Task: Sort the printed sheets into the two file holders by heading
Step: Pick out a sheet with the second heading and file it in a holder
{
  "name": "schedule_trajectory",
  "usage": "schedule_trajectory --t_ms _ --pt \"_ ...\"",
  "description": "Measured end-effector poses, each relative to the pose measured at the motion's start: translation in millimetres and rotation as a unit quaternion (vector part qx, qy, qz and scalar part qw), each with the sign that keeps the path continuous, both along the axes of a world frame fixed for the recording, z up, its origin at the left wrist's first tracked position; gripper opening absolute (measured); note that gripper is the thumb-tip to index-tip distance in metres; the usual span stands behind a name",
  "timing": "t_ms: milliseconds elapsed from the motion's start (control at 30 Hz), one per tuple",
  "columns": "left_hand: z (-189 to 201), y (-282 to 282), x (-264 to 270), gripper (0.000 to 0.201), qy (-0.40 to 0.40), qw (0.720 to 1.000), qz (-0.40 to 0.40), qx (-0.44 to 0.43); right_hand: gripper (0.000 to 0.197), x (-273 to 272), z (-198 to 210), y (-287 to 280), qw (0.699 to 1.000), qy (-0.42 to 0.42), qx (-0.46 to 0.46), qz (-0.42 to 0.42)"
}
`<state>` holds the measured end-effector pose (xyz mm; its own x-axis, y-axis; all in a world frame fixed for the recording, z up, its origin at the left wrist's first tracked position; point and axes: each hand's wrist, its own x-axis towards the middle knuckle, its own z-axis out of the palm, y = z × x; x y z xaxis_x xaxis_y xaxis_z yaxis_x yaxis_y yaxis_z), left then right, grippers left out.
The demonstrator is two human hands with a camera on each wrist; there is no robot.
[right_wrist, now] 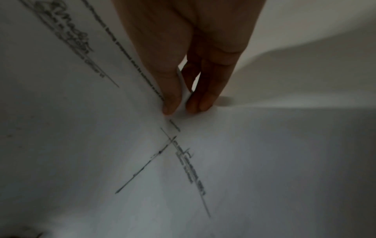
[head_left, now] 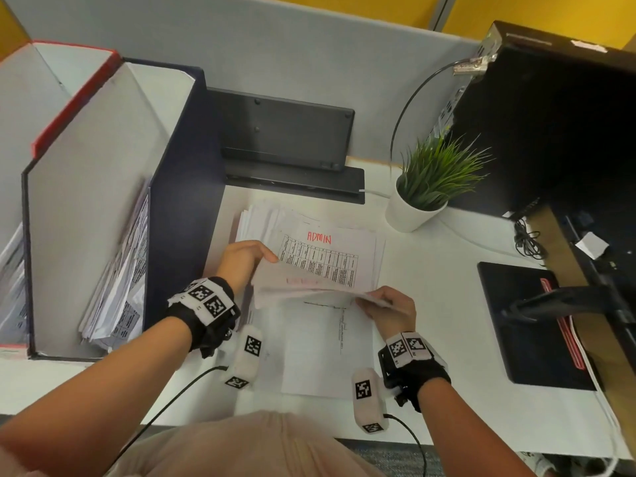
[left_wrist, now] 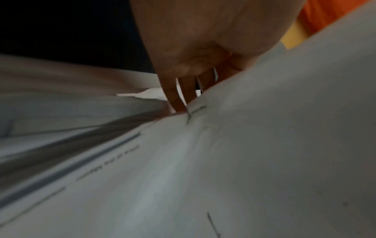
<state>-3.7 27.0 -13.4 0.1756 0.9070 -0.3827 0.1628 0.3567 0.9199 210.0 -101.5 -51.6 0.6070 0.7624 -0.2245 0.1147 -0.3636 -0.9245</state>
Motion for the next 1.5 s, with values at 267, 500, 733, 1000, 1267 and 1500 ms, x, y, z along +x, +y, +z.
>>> schedule_trajectory --t_ms 267,500,733,1000,1267,1500 --pt "-18.0 25.7 0.4 0.028 0.326 0.941 -0.086 -0.035 0.033 -4.3 -8.9 -2.9 0.978 0.184 0.024 -0.099" --pt "-13.9 18.4 8.0 0.037 0.427 0.897 -0.109 0.029 0.033 -2.3 -12.1 -5.6 0.994 0.087 -0.044 -0.047" --pt "-16.1 13.1 8.1 0.035 0.405 0.904 -0.103 0.087 0.022 -4.7 -7.4 -1.5 0.999 0.028 -0.007 -0.026" --pt "-5.5 -3.7 4.4 0.023 0.245 0.918 -0.083 0.3 0.035 -1.4 -12.9 1.9 0.999 -0.001 -0.029 -0.021" --pt "-6.7 -8.9 -0.2 0.018 0.029 0.99 -0.018 0.14 0.043 1.6 -0.9 6.4 0.998 -0.001 0.003 -0.058" --pt "0.5 -7.1 2.1 0.029 -0.048 0.998 -0.018 0.047 0.033 2.7 4.8 5.7 0.999 0.016 0.015 -0.034"
